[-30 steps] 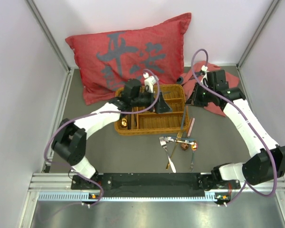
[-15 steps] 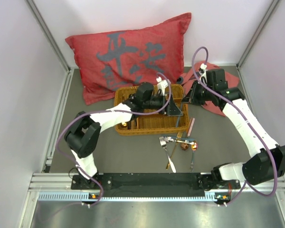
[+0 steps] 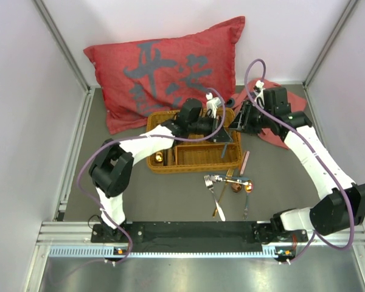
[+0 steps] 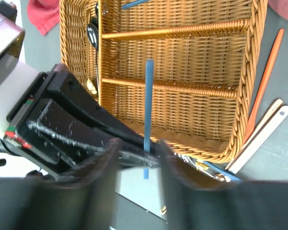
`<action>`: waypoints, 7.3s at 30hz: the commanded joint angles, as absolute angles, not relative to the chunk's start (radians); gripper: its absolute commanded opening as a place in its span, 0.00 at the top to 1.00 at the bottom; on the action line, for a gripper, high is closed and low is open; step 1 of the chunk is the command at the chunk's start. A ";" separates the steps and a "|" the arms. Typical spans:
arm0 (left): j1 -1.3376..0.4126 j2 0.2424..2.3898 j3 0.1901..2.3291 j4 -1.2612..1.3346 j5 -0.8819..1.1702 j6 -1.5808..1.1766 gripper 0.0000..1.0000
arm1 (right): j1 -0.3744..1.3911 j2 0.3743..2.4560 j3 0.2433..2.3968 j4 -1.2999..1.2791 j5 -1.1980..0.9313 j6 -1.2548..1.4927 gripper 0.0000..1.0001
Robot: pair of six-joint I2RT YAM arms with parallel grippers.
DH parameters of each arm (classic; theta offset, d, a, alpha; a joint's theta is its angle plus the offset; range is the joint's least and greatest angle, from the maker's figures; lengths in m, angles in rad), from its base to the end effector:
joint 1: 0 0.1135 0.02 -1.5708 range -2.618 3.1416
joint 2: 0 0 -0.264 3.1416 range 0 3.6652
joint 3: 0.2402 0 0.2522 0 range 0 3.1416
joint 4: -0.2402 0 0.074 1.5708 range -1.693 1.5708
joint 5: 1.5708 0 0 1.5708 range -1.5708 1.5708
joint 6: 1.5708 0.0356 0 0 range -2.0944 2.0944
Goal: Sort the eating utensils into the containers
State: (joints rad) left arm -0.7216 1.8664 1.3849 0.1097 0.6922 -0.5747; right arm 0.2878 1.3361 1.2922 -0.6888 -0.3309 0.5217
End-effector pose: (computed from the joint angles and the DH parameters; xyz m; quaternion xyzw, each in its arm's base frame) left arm 0.3125 -0.3053 0.2689 0.2479 0.7605 -0.5437 0.2540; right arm 0.2710 0.0923 0.3474 0.0386 0.9027 0.2963 0.3097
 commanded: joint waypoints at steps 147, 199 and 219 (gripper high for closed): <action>-0.549 1.520 1.301 -0.203 0.274 -0.179 0.02 | 0.190 1.662 1.157 -0.661 0.124 0.324 1.00; -0.759 1.885 1.450 0.242 0.615 -0.497 1.00 | 0.232 1.200 1.381 -0.684 -0.199 0.515 0.58; -0.301 1.637 1.238 -0.150 0.470 -0.324 1.00 | 0.226 1.224 1.215 -0.707 -0.040 0.430 0.01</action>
State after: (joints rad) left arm -0.3069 1.6985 1.2480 -0.0547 0.5419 -0.3885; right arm 0.2222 1.2251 1.2301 -0.7261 -0.0837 0.4603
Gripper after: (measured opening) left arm 0.136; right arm 0.990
